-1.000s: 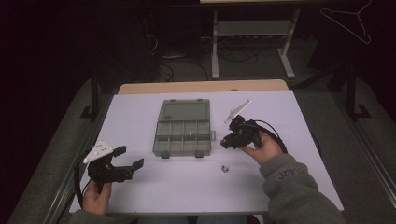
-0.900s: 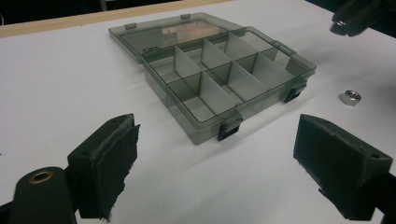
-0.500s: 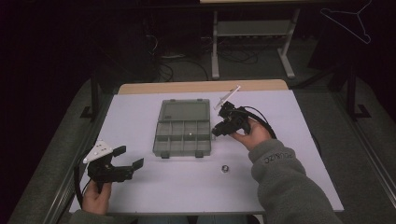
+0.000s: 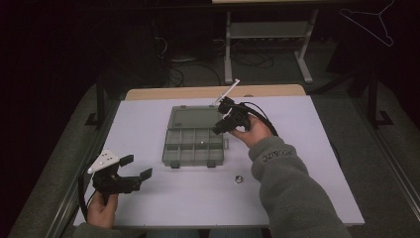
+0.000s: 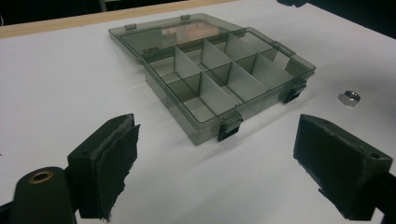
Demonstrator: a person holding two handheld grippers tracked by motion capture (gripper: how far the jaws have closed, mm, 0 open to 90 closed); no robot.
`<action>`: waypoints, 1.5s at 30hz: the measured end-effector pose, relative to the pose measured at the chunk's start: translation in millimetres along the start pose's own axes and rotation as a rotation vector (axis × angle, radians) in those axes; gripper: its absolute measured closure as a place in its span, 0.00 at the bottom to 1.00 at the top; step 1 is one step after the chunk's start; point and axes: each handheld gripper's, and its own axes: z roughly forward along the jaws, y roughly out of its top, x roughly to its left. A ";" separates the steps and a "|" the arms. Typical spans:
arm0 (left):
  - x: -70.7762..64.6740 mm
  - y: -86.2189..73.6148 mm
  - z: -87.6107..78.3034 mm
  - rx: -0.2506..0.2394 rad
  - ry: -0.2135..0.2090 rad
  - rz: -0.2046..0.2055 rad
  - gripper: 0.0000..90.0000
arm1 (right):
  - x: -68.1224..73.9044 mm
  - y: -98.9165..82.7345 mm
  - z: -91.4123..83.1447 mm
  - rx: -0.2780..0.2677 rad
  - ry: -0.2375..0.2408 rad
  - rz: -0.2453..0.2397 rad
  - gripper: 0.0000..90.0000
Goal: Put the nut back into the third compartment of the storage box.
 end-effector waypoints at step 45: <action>0.8 -0.3 -1.3 -0.005 -0.006 -0.001 0.14 | -9.4 25.5 93.7 0.080 0.025 0.063 0.77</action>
